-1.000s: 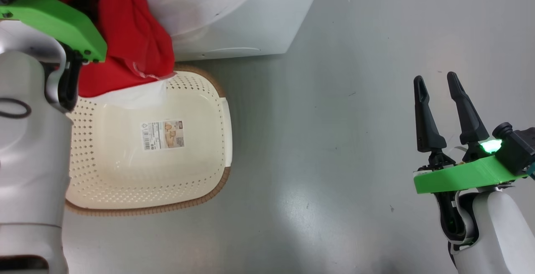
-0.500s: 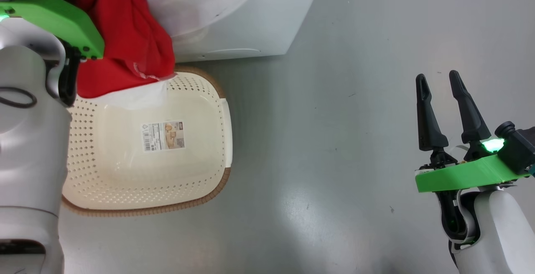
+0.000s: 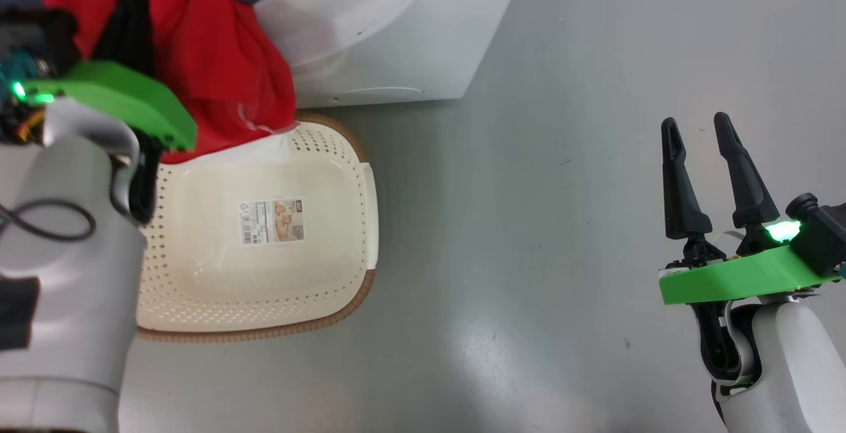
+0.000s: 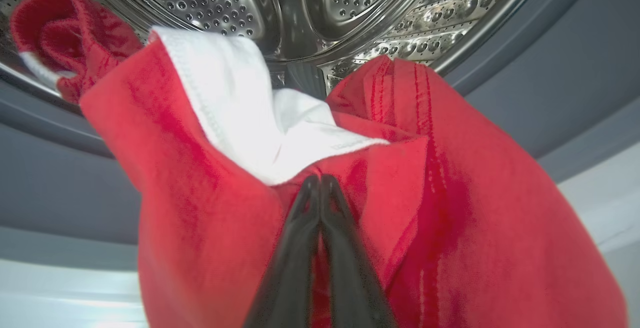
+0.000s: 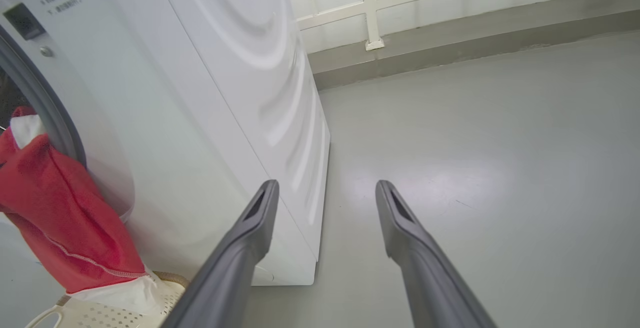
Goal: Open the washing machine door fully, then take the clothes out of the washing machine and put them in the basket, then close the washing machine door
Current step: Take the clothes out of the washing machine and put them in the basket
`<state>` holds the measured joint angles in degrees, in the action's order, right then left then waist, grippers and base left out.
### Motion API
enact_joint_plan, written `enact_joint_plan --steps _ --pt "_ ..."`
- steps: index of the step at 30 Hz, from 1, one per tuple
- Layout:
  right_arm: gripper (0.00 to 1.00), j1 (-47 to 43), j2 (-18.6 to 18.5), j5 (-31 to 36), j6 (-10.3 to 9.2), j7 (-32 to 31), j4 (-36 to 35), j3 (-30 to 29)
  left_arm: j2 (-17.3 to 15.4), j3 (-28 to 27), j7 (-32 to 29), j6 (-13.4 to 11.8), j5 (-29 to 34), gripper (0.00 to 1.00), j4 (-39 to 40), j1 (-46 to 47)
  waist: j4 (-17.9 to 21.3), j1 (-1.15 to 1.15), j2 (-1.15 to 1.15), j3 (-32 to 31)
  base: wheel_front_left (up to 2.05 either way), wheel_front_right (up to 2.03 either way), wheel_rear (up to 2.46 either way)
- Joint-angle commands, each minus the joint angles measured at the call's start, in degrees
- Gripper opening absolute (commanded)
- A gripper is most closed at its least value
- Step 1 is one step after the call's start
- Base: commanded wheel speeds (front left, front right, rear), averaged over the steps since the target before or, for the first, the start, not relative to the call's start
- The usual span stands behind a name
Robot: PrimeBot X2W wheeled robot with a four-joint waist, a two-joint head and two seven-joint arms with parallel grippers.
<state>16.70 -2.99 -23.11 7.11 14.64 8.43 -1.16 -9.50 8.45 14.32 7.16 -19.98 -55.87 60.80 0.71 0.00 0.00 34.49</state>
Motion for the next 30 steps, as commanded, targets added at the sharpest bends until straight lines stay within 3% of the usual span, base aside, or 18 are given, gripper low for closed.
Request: enact_joint_plan --steps 1,15,30 --pt "1.0 -1.3 0.1 0.0 0.37 0.4 -1.5 1.0 -2.3 -0.7 0.6 0.3 -0.8 0.0 2.7 -2.8 -0.3 0.0 0.0 -0.3 0.0 0.0 0.0" --pt "1.0 -1.6 0.1 0.1 0.37 0.4 -1.4 1.1 0.3 1.1 0.7 0.3 -2.5 0.0 12.7 -20.0 -0.9 0.0 0.0 -0.8 0.0 0.0 0.0" --pt "1.0 -1.4 0.1 0.2 0.37 0.4 -1.3 1.8 2.3 2.2 0.2 -0.1 -4.5 0.0 5.2 -26.4 0.1 0.0 0.0 -0.1 0.0 0.0 0.0"
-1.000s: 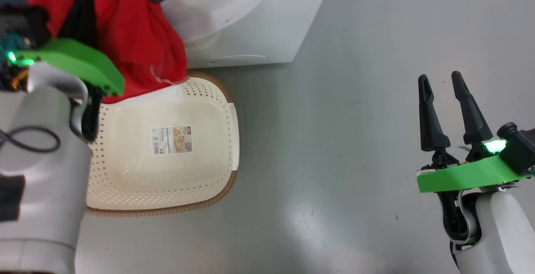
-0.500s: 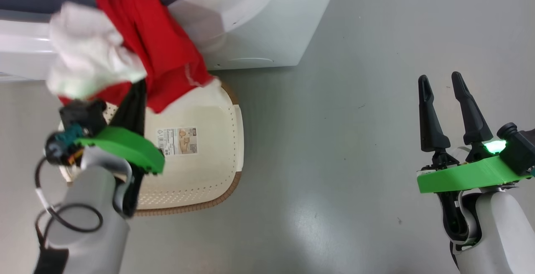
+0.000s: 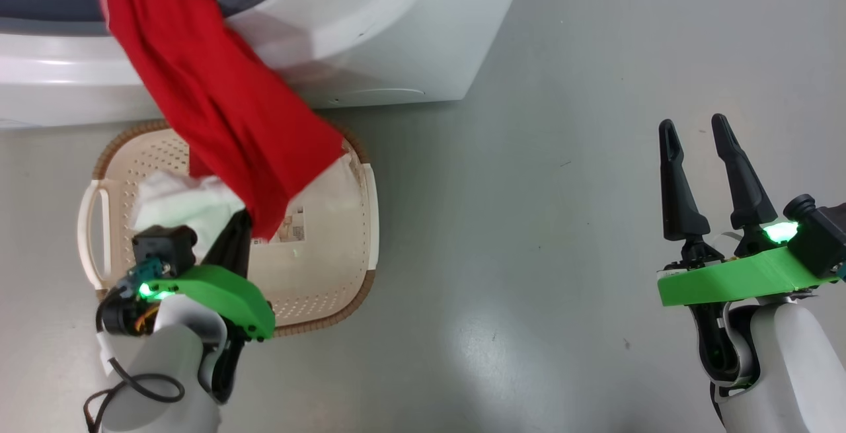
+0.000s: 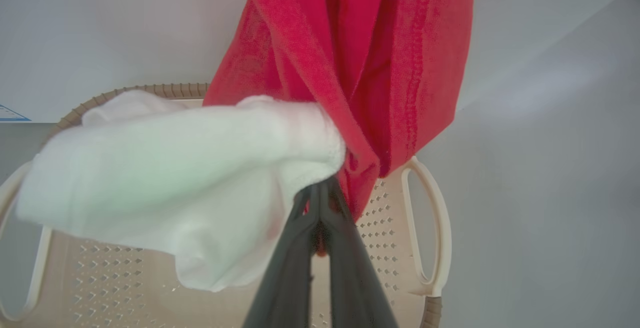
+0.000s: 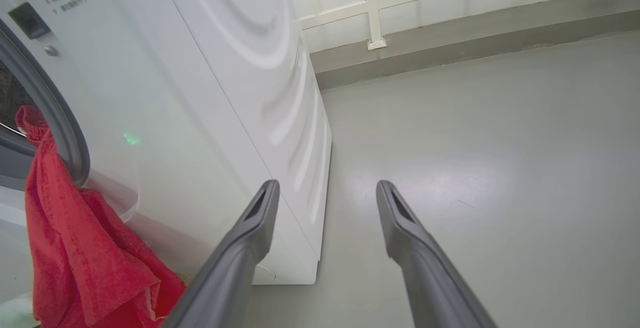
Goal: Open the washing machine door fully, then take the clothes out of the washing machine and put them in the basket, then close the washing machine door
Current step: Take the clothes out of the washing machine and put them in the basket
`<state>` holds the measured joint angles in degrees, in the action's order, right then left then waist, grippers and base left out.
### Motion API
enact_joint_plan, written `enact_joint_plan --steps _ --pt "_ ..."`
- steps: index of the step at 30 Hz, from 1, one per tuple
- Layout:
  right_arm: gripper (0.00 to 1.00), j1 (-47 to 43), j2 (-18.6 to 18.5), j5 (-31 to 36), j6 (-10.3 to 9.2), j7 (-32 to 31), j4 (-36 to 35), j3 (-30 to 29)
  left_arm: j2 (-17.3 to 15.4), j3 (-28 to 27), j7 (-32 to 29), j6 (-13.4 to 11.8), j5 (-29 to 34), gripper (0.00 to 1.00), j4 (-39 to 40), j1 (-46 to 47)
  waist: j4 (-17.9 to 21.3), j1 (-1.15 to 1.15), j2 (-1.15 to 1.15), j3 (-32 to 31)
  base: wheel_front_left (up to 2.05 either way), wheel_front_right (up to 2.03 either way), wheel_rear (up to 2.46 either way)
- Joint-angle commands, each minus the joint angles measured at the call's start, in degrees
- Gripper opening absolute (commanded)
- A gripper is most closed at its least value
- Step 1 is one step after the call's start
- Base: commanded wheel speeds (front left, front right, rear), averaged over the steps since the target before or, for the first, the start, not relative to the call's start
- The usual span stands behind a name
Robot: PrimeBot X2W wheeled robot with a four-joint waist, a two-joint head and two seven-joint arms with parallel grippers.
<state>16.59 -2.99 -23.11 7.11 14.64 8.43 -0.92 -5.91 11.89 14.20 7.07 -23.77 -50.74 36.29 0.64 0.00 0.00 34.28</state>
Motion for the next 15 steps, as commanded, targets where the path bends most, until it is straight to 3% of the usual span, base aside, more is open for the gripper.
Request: enact_joint_plan --steps 1,15 --pt "1.0 -1.3 0.1 0.2 0.37 0.4 -1.3 1.6 -1.2 -1.1 0.3 0.0 -0.8 0.0 -0.9 -1.8 0.2 0.0 0.0 0.2 0.0 0.0 0.0" --pt "1.0 -0.4 0.1 0.5 0.37 0.4 -1.9 1.6 -0.1 0.9 0.4 0.4 -2.9 0.0 -15.3 2.3 1.3 0.0 0.0 3.2 0.0 0.0 0.0"
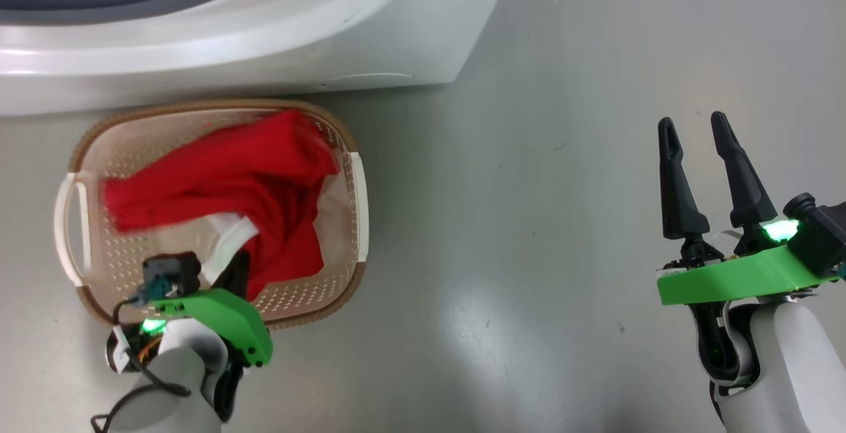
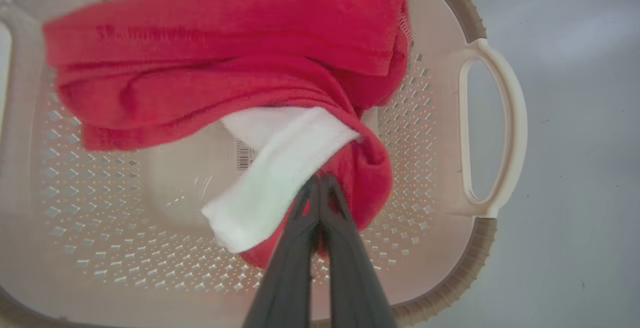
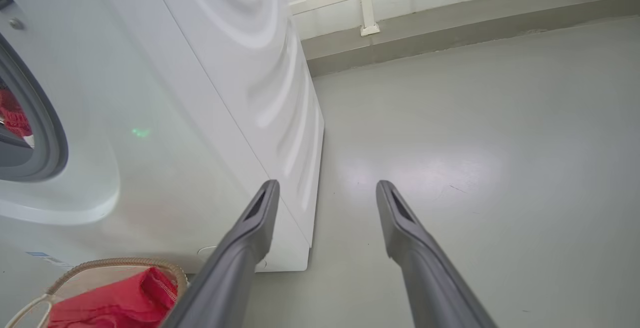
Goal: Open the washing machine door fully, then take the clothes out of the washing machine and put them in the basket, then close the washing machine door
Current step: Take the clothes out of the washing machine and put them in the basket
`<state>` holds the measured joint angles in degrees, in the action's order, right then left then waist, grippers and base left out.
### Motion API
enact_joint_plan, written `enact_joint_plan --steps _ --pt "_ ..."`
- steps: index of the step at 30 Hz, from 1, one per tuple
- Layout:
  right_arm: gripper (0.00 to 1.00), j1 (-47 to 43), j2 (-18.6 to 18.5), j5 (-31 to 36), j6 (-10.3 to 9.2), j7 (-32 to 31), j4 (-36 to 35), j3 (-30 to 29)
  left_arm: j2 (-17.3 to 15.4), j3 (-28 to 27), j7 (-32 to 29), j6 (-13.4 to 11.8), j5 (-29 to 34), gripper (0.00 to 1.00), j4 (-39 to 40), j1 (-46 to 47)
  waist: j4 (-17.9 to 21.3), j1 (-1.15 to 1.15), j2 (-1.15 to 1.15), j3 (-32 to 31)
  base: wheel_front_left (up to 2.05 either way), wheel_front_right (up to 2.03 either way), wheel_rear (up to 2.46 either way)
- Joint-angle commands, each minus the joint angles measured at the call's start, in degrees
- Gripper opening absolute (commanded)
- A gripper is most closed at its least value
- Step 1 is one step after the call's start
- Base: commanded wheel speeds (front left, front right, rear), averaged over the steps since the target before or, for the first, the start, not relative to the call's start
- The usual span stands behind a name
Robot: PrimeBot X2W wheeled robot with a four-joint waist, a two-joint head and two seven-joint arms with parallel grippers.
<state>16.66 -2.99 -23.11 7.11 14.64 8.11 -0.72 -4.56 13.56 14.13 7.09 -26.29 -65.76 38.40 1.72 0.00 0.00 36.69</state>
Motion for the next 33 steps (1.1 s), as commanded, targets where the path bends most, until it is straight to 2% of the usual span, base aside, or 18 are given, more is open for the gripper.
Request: enact_joint_plan --steps 1,10,19,29,30,31,32,33 --pt "1.0 -0.4 0.1 0.5 0.37 0.4 -1.7 1.4 -1.4 -0.6 0.5 0.3 -0.4 0.0 -0.9 0.7 0.2 0.0 0.0 1.2 0.0 0.0 0.0" --pt "1.0 0.4 0.1 1.0 0.37 0.4 -2.3 1.2 -1.8 1.2 0.7 0.4 -1.7 0.0 -3.3 5.4 0.6 0.0 0.0 4.2 0.0 0.0 0.0" --pt "1.0 1.2 0.1 1.1 0.37 0.4 -2.9 1.0 -3.6 -0.6 0.8 0.4 -2.2 0.0 -2.9 8.4 0.9 0.0 0.0 6.2 0.0 0.0 0.0" --pt "1.0 1.7 0.1 1.5 0.37 0.4 -2.8 1.0 -3.8 -2.3 0.9 -0.1 -1.2 0.0 -3.5 9.7 0.8 0.0 0.0 6.8 0.0 0.0 0.0" --pt "1.0 1.7 0.1 1.5 0.37 0.4 -2.8 1.0 -3.8 -2.4 0.9 -0.1 -1.1 0.07 -3.5 9.7 0.7 0.0 0.0 6.7 0.0 0.0 0.0" --pt "1.0 1.7 0.1 1.5 0.37 0.4 -2.7 0.9 -3.8 -2.5 0.9 -0.1 -0.9 0.29 -3.5 9.7 0.7 0.0 0.0 6.5 0.0 0.0 0.0" --pt "1.0 1.7 0.1 1.5 0.37 0.4 -2.6 1.0 -3.7 -2.6 0.9 -0.1 -0.8 0.45 -3.5 9.7 0.6 0.0 0.0 6.3 0.0 0.0 0.0" --pt "1.0 1.7 0.1 1.5 0.37 0.4 -2.5 1.0 -3.7 -2.7 0.9 -0.1 -0.7 0.56 -3.4 9.7 0.6 0.0 0.0 6.1 0.0 0.0 0.0"
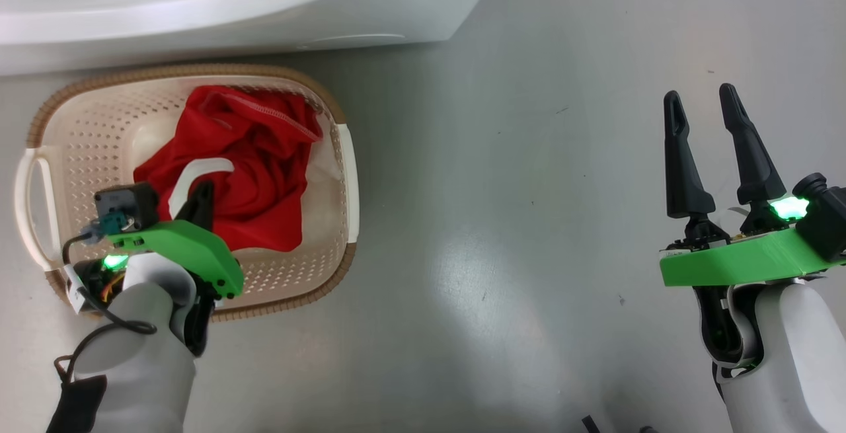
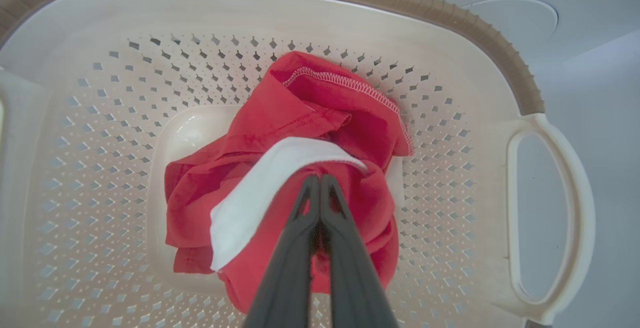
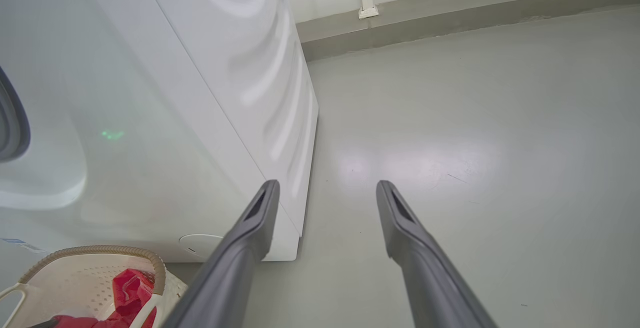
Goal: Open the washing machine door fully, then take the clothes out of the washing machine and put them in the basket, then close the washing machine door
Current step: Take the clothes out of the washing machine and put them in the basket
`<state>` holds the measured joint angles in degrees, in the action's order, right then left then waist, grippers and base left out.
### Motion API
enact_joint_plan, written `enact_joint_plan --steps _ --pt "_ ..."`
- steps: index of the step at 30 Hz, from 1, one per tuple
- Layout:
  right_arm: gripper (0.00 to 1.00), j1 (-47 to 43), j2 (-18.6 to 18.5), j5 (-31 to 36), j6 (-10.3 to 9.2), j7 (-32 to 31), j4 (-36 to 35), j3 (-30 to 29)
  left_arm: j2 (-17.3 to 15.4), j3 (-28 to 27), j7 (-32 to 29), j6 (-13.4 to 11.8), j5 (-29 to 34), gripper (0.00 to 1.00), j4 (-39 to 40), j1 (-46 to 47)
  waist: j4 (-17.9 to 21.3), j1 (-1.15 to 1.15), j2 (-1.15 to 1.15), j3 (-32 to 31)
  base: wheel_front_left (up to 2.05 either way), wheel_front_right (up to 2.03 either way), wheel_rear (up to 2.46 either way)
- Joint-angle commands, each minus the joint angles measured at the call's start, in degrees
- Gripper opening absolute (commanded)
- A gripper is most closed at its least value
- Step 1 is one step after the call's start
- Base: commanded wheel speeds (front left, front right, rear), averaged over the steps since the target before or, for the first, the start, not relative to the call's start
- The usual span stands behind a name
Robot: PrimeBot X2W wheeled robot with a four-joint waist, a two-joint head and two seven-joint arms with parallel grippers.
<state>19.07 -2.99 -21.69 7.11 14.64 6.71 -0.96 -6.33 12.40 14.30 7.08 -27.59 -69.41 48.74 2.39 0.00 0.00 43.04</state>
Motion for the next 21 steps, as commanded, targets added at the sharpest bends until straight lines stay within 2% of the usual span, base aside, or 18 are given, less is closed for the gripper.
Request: enact_joint_plan --steps 1,3,15,21 --pt "1.0 -0.7 0.1 0.0 0.37 0.4 -1.0 1.3 -2.0 -1.6 0.7 -0.1 0.8 0.78 0.3 -0.8 -0.1 0.0 0.0 -0.4 0.0 0.0 0.0" --pt "1.0 -0.7 0.1 0.0 0.37 0.4 -0.8 1.3 -1.9 -2.0 0.7 -0.1 1.0 1.0 0.7 -1.1 -0.3 0.0 0.0 -1.1 0.0 0.0 0.0" --pt "1.0 -1.0 0.1 0.0 0.37 0.4 0.9 1.4 -2.1 -5.3 0.7 0.0 3.1 1.0 6.1 -4.7 -1.0 0.0 0.0 -6.4 0.0 0.0 0.0" --pt "1.0 -2.2 0.1 -0.2 0.37 0.4 1.9 1.5 -2.2 -8.2 0.7 0.0 5.4 1.0 12.1 -8.4 -1.3 0.0 0.0 -10.8 0.0 0.0 0.0"
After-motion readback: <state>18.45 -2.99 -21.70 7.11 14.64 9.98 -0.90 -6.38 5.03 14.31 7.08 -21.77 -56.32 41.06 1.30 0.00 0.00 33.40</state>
